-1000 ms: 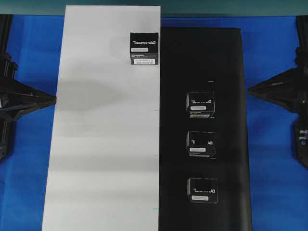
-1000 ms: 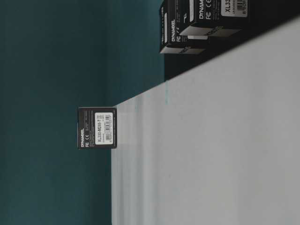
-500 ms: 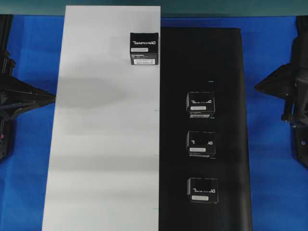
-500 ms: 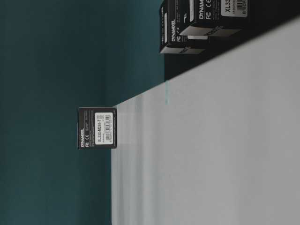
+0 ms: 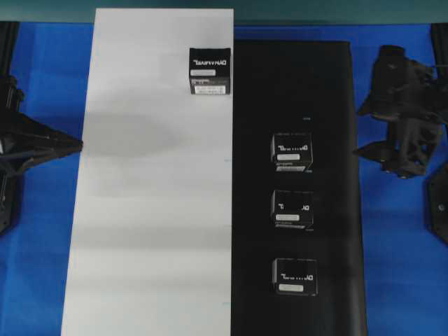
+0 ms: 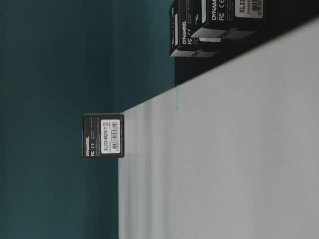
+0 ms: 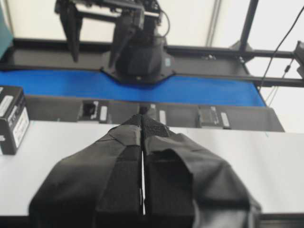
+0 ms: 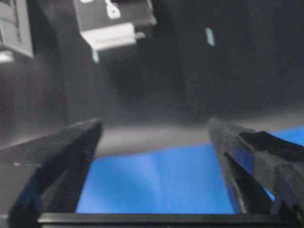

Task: Place the box from the black base onto the white base.
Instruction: 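Move the right gripper over the top box on the black base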

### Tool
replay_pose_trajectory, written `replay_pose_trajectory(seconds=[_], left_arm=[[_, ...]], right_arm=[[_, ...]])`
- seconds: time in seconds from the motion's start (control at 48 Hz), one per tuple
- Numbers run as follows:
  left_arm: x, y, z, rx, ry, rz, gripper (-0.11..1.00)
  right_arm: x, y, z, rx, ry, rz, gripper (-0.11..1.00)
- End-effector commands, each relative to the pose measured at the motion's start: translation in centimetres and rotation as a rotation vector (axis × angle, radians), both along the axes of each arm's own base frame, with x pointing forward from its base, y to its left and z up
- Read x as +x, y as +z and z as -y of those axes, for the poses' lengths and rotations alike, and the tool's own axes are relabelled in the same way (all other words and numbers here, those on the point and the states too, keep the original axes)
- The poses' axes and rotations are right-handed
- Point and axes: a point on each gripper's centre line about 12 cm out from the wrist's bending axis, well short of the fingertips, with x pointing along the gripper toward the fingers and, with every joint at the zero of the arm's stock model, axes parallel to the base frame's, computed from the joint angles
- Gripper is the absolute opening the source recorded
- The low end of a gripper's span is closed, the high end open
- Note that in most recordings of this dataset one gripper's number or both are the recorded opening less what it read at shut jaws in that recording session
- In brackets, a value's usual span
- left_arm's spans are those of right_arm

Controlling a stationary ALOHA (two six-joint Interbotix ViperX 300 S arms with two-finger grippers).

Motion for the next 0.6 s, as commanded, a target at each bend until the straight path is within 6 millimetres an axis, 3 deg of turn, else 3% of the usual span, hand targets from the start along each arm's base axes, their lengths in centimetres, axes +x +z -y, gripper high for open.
replay_pose_trajectory(seconds=[0.0, 0.229, 0.583], left_arm=[[0.2, 1.1, 0.0, 0.0, -0.002, 0.025, -0.05], [0.2, 1.1, 0.0, 0.0, -0.002, 0.021, -0.05], [0.1, 1.2, 0.2, 0.0, -0.008, 0.026, -0.05]], right_arm=[[1.3, -0.2, -0.3, 0.01, 0.02, 0.017, 1.0], [2.9, -2.4, -1.1, 0.051, 0.076, -0.032, 1.0], [5.4, -4.1, -0.3, 0.047, 0.097, -0.063, 1.0]])
